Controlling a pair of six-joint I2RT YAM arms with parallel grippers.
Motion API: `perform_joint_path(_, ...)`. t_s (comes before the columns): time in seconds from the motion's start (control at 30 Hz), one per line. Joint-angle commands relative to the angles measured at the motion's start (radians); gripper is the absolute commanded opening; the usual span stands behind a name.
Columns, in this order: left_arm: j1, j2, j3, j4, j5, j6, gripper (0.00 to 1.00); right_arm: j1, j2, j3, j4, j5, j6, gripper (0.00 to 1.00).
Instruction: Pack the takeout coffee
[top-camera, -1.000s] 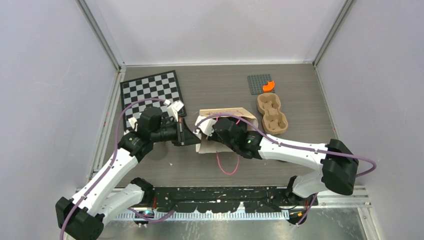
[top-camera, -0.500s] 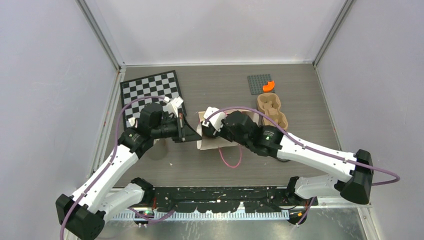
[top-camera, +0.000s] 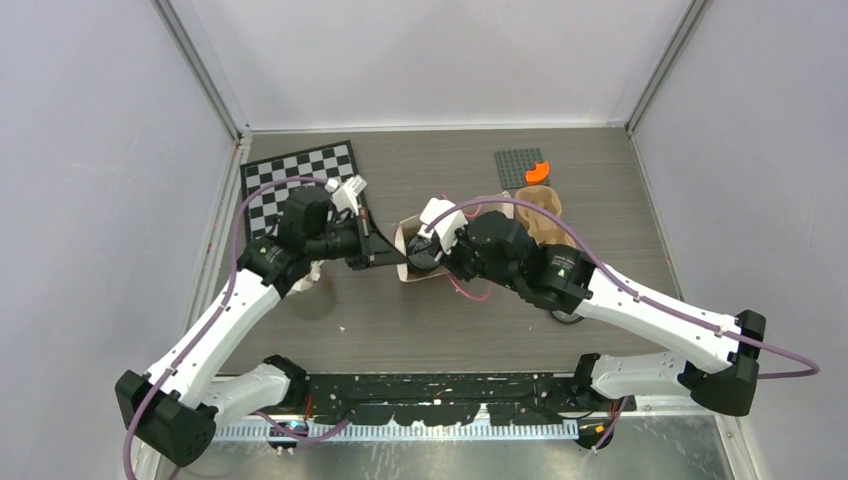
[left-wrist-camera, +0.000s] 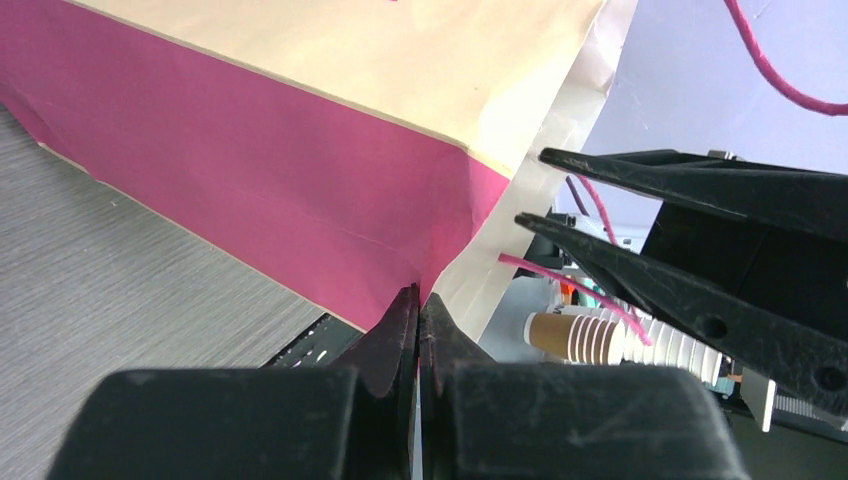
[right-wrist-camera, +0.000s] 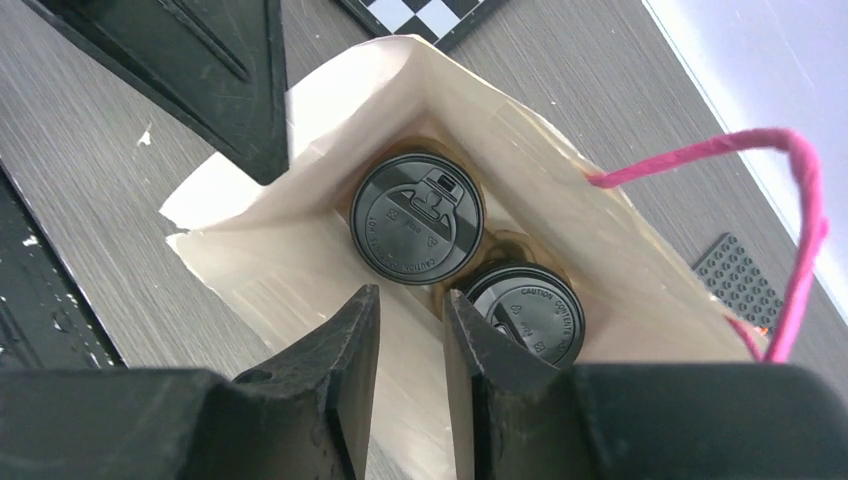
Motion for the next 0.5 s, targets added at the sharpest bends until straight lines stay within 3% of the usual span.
perform_joint_path(0.0,-0.005,0.018,0.067,-0.034,-0.026,-0.017,0.00,-0.003,-0.043,0.053,0.054,-0.024,0.053,0.37)
perform_joint_path(0.17,-0.004,0.034,0.077,-0.057,-0.066,-0.039,0.00,-0.002,-0.042,0.072,0.094,-0.051,0.088,0.38)
perform_joint_path(0.47,-0.004,0.085,0.133,-0.076,-0.097,-0.042,0.01,-0.002,0.001,0.109,0.190,0.148,0.124,0.47)
